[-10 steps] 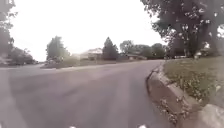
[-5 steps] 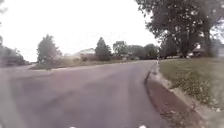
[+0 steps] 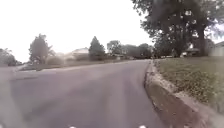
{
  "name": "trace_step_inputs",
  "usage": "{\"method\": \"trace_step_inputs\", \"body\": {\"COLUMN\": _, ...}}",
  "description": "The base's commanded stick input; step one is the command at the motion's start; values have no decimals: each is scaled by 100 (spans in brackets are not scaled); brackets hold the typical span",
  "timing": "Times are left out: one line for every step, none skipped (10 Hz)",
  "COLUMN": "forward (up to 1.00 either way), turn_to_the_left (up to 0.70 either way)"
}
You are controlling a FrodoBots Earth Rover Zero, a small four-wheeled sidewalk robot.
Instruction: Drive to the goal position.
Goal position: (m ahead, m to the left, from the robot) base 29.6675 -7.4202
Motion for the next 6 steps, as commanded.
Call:
{"method": "trace_step_inputs", "body": {"forward": 100, "turn_to_the_left": -2}}
{"method": "trace_step_inputs", "body": {"forward": 100, "turn_to_the_left": 0}}
{"method": "trace_step_inputs", "body": {"forward": 100, "turn_to_the_left": 0}}
{"method": "trace_step_inputs", "body": {"forward": 100, "turn_to_the_left": 0}}
{"method": "trace_step_inputs", "body": {"forward": 100, "turn_to_the_left": 0}}
{"method": "trace_step_inputs", "body": {"forward": 100, "turn_to_the_left": 0}}
